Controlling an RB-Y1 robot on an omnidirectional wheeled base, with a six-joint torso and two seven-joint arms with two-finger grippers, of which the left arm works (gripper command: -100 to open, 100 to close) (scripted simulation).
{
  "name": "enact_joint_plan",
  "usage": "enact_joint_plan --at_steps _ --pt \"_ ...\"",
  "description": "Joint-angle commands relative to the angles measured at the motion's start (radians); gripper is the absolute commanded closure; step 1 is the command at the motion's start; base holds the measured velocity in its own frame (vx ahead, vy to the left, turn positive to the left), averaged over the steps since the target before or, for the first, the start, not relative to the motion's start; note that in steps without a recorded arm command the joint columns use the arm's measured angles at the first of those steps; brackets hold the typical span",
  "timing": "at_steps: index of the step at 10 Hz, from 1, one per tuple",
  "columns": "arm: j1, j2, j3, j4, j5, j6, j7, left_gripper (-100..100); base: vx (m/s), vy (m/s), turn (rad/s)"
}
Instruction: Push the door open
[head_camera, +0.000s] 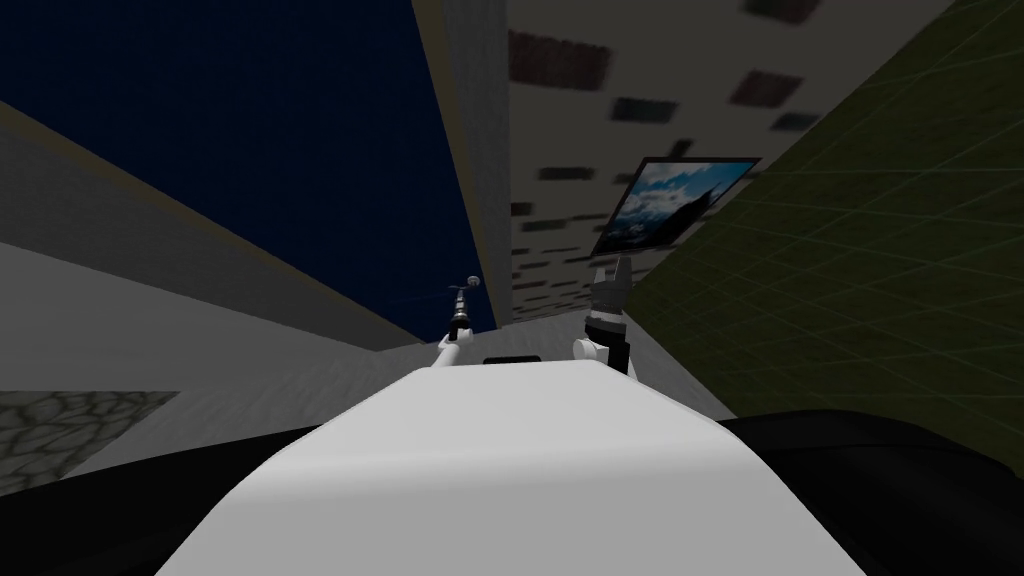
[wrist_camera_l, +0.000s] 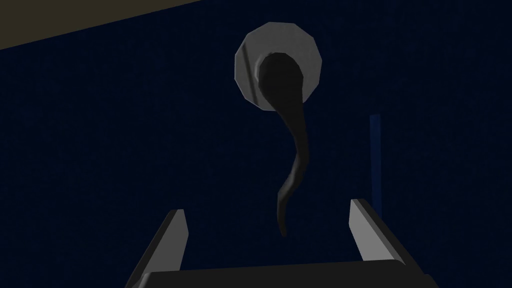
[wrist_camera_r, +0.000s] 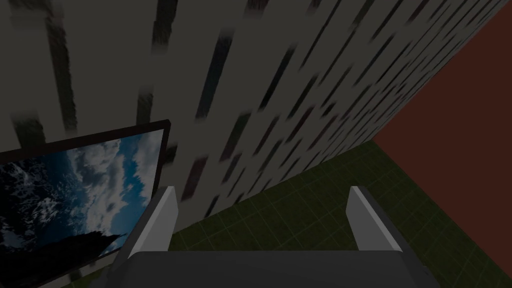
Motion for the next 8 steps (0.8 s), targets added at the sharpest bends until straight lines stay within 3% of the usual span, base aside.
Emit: enact_joint_plan --at_steps 1,4,6,7,8 --pt "0.001 0.004 0.003 0.008 0.001 -0.011 -0.002 -100 0.180 0.028 -0.024" --pt "0.008 -0.001 0.007 0.012 0.002 -0.025 -0.004 -100 0.208 0.017 -0.031" --pt "0.012 -0.020 0.010 0.014 0.003 -0.034 -0.005 -100 0.189 0.016 -0.032" --pt "0.008 -0.014 0.010 0.017 0.003 -0.032 -0.005 -100 0.069 0.011 -0.007" --pt "0.008 -0.014 0.010 0.017 0.003 -0.032 -0.005 100 -0.007 -0.002 0.007"
